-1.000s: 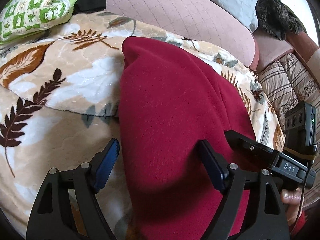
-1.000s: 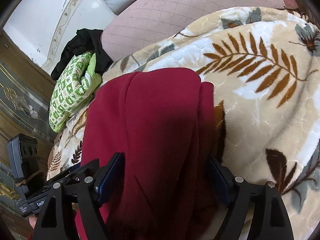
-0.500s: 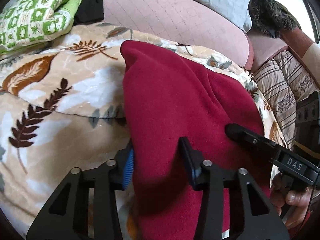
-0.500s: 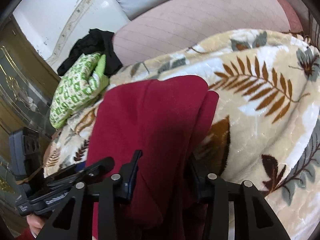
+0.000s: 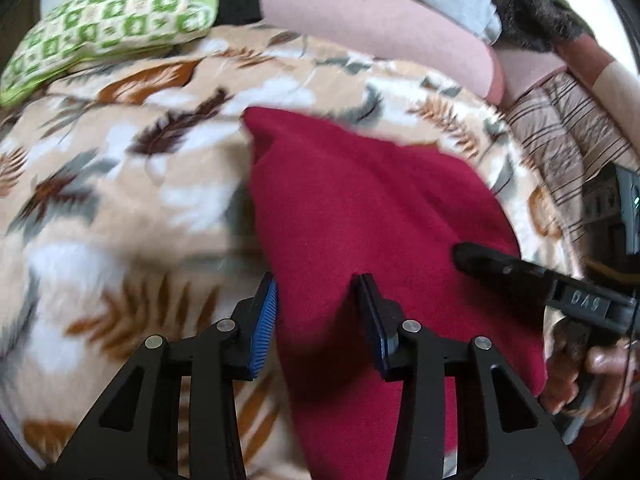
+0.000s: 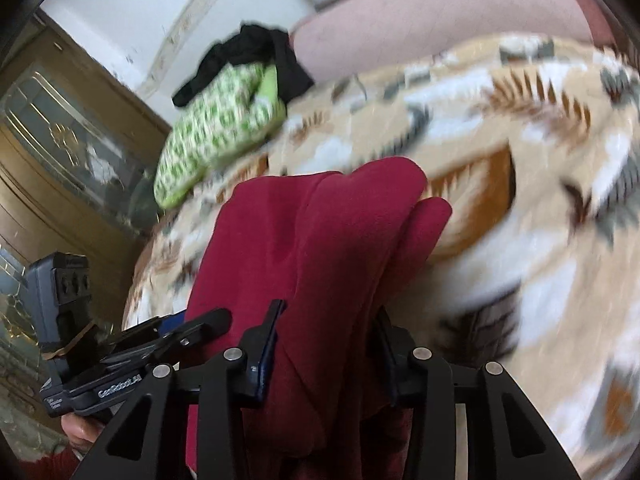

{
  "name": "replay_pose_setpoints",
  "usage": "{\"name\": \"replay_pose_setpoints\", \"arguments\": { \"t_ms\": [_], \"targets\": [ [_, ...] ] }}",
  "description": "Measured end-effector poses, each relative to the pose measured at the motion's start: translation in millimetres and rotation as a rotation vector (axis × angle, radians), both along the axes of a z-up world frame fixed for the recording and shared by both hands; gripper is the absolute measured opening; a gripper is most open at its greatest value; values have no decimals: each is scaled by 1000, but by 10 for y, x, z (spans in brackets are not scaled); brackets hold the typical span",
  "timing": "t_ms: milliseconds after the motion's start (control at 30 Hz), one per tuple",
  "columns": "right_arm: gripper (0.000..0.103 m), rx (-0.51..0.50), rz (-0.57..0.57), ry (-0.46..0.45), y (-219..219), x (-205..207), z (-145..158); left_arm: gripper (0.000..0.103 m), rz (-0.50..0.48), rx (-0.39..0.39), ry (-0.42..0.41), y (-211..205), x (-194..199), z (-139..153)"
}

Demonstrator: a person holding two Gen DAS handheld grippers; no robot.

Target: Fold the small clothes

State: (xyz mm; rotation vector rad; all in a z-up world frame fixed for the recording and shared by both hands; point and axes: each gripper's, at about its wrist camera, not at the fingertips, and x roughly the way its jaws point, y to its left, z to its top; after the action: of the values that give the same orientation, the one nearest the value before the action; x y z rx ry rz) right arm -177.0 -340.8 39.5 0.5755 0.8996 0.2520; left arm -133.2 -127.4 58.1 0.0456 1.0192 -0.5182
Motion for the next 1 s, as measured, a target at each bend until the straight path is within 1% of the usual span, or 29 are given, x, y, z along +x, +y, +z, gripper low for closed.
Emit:
{"name": "replay_pose_setpoints", "arguments": {
  "t_ms": [33, 67, 100, 167, 233, 267, 300, 367, 433, 500, 567, 600, 633, 733, 833, 867, 1000],
  "targets": [
    [49, -38, -16, 26, 15, -67, -44, 40, 2, 5, -2, 31, -39, -25],
    [52, -60, -24, 32, 9, -114, -49, 40, 6, -7, 3, 64, -53, -29],
    [52, -80, -41, 33, -17, -165, -27, 40, 20, -14, 12, 107, -56, -10],
    [52, -109, -94, 8, -107, -303, 117, 40, 46, -3, -4, 135, -45, 67],
    [52, -129, -104, -44, -129, -392, 300, 40, 63, -7, -36, 139, -40, 168],
    [52, -157, -72, -79, -64, -416, 427, 40, 63, -14, -42, 129, -26, 204],
    [52, -180, -47, -93, -8, -403, 489, 40, 57, -18, -46, 98, -8, 232],
    [50, -276, 39, -128, 228, -367, 593, 40, 46, 1, -57, 6, 30, 242],
    [48, -340, 82, -122, 400, -303, 548, 40, 41, 37, -64, -112, 65, 188],
    [45, -386, 103, -58, 505, -185, 327, 40, 31, 66, -64, -207, 83, 95],
    [45, -424, 98, 5, 539, -115, 70, 40, 32, 97, -71, -269, 93, 16],
    [45, -437, 90, 4, 532, -111, 8, 42, 35, 115, -86, -294, 90, -7],
    [45, -442, 78, -20, 529, -134, -7, 43, 39, 124, -98, -300, 86, -15],
    [45, -416, 60, -23, 489, -178, 37, 44, 51, 115, -100, -281, 78, 5],
    [45, -384, 33, -22, 450, -226, 141, 44, 63, 119, -110, -259, 45, 57],
    [45, -380, 13, -34, 434, -281, 204, 44, 67, 123, -118, -252, 22, 76],
    [47, -420, -40, -67, 510, -424, 398, 44, 84, 135, -144, -219, -72, 172]
  ]
}}
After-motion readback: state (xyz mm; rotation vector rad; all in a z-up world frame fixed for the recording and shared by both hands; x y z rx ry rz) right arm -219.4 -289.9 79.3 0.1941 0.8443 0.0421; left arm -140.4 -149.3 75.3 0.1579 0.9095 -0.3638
